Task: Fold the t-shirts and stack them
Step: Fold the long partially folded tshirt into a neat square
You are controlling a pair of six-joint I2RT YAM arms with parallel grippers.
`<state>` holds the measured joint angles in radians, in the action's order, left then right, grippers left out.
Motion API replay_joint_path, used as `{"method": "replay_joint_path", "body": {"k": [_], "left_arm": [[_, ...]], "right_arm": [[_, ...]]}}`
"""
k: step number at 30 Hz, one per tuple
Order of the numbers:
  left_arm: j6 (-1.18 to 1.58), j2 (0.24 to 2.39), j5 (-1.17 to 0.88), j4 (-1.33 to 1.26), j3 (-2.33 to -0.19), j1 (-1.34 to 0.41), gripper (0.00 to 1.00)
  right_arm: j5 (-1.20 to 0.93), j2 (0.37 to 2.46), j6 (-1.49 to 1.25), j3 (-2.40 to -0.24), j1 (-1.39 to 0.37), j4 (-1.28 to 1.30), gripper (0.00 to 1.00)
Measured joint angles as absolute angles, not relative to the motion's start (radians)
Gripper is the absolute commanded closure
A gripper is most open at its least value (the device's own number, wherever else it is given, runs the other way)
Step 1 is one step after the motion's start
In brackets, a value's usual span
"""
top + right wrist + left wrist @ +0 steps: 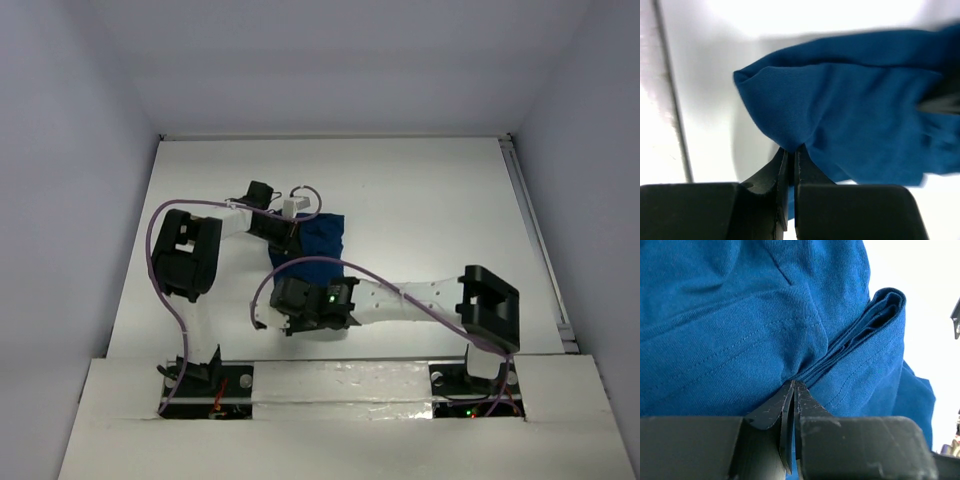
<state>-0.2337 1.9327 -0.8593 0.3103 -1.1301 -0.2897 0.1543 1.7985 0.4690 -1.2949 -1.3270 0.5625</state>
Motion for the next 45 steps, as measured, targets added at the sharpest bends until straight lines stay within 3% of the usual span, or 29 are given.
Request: {"method": "replay_joint_path", "body": {"k": [22,36,45], "left_arm": [[-0.389,1.871,-0.849,0.392,-1.138,-0.336,1.0],[-0.298,1.852,-0.853,0.432,-1.554,-0.055,1.0],[-0.273,1.837,-0.919,0.441,-1.56,0.116,1.0]], "right_arm": [[0.274,1.814,0.633,-1.628,-1.088,0.654,1.0],[0.269,1.932,0.683,-1.774,-1.04,0.665,1.0],[0.242,2.062,0.711,-1.925,-0.966,0.671,1.0]]}}
